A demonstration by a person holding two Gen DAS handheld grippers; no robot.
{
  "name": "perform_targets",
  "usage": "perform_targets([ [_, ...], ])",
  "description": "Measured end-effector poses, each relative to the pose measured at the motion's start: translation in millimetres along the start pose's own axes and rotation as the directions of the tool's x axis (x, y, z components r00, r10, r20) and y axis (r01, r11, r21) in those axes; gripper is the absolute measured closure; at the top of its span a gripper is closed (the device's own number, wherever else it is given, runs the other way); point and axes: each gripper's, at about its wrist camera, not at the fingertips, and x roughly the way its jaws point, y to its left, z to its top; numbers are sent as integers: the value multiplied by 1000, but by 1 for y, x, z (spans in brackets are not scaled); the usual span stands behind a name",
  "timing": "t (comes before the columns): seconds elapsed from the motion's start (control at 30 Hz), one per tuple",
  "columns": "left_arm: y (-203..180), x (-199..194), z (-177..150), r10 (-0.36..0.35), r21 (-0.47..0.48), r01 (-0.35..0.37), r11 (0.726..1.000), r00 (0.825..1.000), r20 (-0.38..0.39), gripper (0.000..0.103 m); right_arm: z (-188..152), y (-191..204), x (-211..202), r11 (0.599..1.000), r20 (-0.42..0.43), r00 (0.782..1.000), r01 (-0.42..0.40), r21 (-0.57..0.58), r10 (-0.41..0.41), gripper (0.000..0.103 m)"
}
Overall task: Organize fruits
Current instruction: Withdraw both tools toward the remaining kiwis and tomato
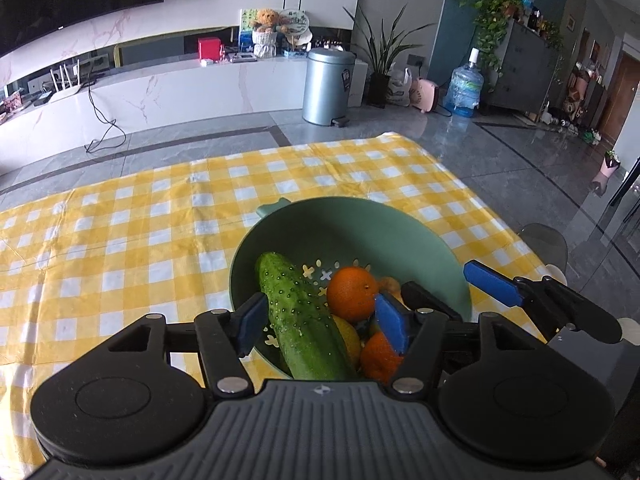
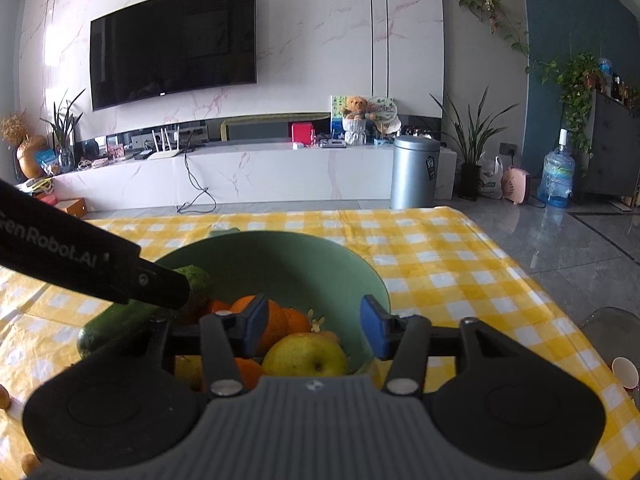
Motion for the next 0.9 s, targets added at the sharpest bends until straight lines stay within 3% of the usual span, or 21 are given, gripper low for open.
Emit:
perform_targets([
  [0.23, 2, -27, -13, 13, -25, -12, 1000, 999, 53, 29, 1, -2, -18, 998, 32, 999, 5, 63, -7, 36],
  [0.4, 7, -44, -25, 46, -23, -45, 999, 996, 75, 29, -1, -13, -30, 980, 1, 999, -46, 193, 46, 29],
  [0.6, 20, -57, -45, 64, -55, -60, 997, 995, 71, 29, -10, -7, -43, 959, -37, 994, -93, 267, 107, 28],
  [0.9, 42, -69, -82, 95, -81, -91, 993, 995, 39, 29, -30, 39, -65, 964, -91, 975, -184, 194, 205, 28],
])
